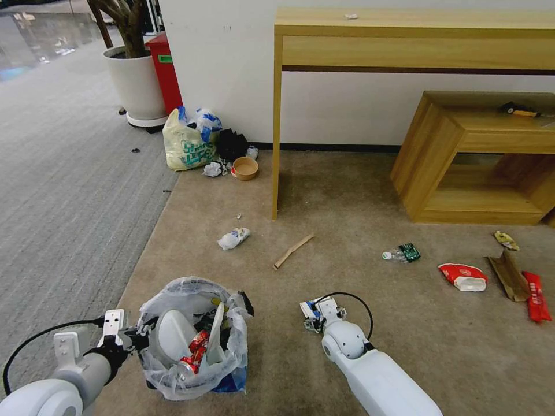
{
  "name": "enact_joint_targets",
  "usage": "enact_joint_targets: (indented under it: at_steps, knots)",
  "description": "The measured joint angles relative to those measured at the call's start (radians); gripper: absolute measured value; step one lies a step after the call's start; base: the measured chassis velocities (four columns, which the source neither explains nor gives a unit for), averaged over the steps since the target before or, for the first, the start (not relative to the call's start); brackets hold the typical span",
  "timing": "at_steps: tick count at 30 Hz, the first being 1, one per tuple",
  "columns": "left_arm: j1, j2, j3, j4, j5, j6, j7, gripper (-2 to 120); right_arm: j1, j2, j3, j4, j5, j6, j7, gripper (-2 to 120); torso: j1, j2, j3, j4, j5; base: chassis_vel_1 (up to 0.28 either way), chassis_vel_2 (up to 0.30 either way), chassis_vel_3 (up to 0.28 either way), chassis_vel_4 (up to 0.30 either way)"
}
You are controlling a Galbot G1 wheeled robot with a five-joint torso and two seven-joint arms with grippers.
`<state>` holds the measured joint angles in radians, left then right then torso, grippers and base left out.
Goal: Pick up the trash bin and place the garbage on the floor into it.
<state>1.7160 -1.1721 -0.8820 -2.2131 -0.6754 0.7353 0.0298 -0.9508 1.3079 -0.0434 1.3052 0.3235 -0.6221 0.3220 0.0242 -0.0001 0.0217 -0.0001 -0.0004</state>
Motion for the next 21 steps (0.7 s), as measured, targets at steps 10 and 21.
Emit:
enact_joint_targets:
  at_steps: [10, 21]
  knots:
    - [0.000, -0.003, -0.004, 0.000, 0.000, 0.000, 0.002, 0, -0.004, -0.003, 0.009, -0.004, -0.012, 0.012, -0.003, 65, 0.000, 0.000, 0.000, 0.0000, 0.0000, 0.000, 0.000, 0.000, 0.000]
    - [-0.006, 0.001, -0.003, 0.007, -0.001, 0.000, 0.004, 0, -0.015, -0.002, 0.026, -0.009, -0.022, 0.034, -0.005, 25, 0.000, 0.000, 0.000, 0.0000, 0.0000, 0.000, 0.000, 0.000, 0.000]
